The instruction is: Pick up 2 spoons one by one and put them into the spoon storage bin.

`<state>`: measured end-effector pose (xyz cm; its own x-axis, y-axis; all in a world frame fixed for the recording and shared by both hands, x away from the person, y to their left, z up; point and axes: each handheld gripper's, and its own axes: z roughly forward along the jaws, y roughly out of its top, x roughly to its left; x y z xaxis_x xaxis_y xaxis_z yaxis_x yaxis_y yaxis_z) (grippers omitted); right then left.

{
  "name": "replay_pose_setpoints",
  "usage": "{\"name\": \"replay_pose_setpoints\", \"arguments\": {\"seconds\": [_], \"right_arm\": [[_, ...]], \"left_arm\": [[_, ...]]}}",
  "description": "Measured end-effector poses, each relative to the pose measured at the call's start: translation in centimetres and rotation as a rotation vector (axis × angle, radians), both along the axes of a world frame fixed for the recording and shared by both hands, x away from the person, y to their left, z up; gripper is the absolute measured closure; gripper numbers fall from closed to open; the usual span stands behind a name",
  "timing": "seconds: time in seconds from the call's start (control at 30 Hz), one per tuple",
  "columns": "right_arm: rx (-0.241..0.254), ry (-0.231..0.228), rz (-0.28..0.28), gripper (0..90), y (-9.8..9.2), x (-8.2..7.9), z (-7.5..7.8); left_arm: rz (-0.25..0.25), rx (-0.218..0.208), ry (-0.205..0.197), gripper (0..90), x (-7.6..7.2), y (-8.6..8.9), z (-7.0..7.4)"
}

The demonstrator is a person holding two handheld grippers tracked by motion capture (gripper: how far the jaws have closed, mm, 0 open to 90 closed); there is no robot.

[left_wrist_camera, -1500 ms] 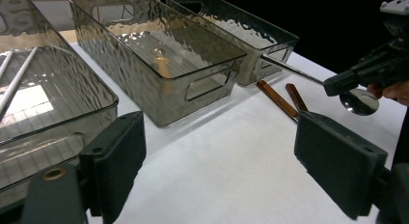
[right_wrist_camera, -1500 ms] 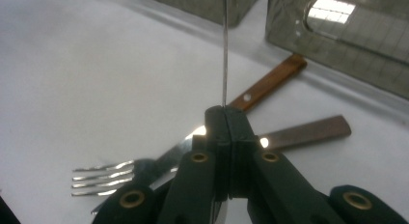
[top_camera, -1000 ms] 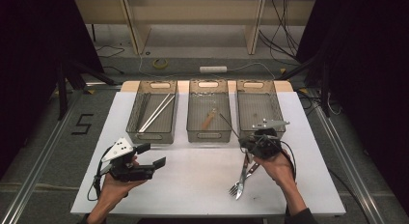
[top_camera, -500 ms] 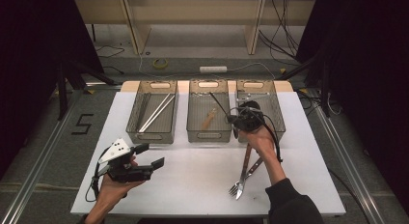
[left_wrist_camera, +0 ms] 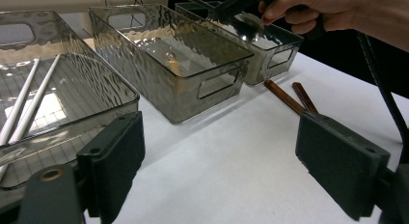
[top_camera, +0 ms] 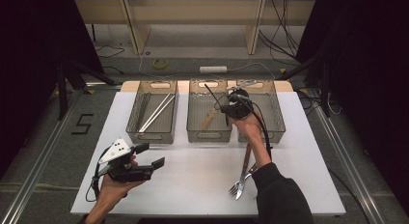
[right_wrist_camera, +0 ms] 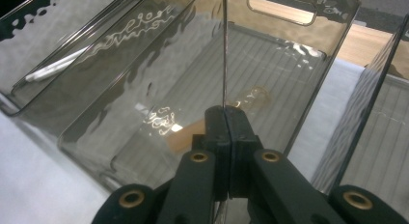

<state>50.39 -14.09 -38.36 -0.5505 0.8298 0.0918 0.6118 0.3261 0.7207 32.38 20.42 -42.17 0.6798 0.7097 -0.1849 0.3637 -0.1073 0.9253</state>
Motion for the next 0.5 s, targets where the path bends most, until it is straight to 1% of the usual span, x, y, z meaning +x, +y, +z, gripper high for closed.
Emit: {"name": "replay_pose_setpoints", "arguments": {"seconds": [0.2, 0.4, 0.5], "right_arm": [[-0.008, 0.023, -0.023, 90.0, 0.7, 1.1, -0.8], [-0.021, 0.034, -0.030, 90.0, 1.4, 1.6, -1.6], [-0.019, 0.047, -0.038, 90.0, 1.5, 1.8, -2.0]], "left_arm": [[-0.001, 0.005, -0.005, 17.1, 0.0, 0.0, 0.0], [0.001, 0.005, -0.007, 17.1, -0.1, 0.0, 0.1], [0.002, 0.003, -0.007, 17.1, -0.1, 0.1, 0.1]]}}
